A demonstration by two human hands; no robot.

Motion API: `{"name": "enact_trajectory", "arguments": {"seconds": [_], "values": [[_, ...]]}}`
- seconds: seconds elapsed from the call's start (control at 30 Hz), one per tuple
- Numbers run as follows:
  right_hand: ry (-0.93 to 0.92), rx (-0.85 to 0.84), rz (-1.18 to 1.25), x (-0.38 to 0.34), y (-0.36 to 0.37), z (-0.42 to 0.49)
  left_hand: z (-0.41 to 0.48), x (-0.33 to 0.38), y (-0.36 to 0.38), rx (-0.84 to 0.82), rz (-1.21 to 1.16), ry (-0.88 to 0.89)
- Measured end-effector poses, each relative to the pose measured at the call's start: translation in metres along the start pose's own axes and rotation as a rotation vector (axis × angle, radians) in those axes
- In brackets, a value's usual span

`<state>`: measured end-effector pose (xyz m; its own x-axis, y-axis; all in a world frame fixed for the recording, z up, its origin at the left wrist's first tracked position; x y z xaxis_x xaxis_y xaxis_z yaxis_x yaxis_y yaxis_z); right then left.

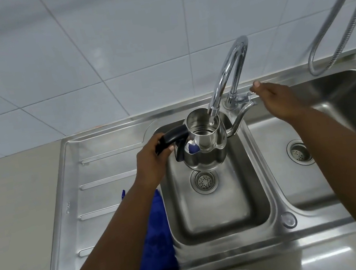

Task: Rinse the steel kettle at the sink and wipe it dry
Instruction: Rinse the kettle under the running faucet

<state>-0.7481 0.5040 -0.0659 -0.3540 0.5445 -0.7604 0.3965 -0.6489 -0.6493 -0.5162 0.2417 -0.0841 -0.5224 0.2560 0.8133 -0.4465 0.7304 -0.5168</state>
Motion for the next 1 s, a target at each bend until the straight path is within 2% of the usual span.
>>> {"name": "enact_trajectory", "arguments": {"seconds": [0.17, 0.33, 0.4, 0.47, 0.53, 0.73, 1.0], "values": [[-0.035, -0.006, 0.081, 0.014, 0.007, -0.011, 0.003, -0.001, 0.001, -0.002, -0.008, -0.015], [-0.127, 0.315, 0.070, 0.016, 0.008, -0.036, 0.009, -0.008, -0.001, 0.006, -0.035, -0.036], [-0.091, 0.248, 0.181, 0.018, 0.028, -0.040, 0.011, -0.010, 0.000, -0.003, -0.057, -0.055], [-0.086, 0.029, 0.256, 0.012, 0.055, -0.040, 0.012, -0.010, 0.000, -0.006, -0.069, -0.060], [-0.104, -0.078, 0.277, 0.008, 0.069, -0.037, 0.014, -0.009, 0.000, -0.005, -0.077, -0.057], [-0.030, 0.065, 0.410, 0.007, 0.064, -0.030, 0.017, -0.010, -0.001, -0.012, -0.115, -0.069], [-0.004, 0.089, 0.476, 0.004, 0.068, -0.029, 0.020, -0.019, 0.000, -0.015, -0.129, -0.106]]}}
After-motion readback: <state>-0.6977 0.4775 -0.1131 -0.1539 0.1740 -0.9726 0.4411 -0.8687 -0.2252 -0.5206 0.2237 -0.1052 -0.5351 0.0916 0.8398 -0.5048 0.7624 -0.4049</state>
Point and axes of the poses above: each hand's wrist, its own z-axis towards the middle knuckle, its own y-axis out of the palm, x = y × z, the point moved 8 cm from there along z, towards the middle knuckle, and after that the axes turned 13 degrees about -y, right-handed, at the moved point
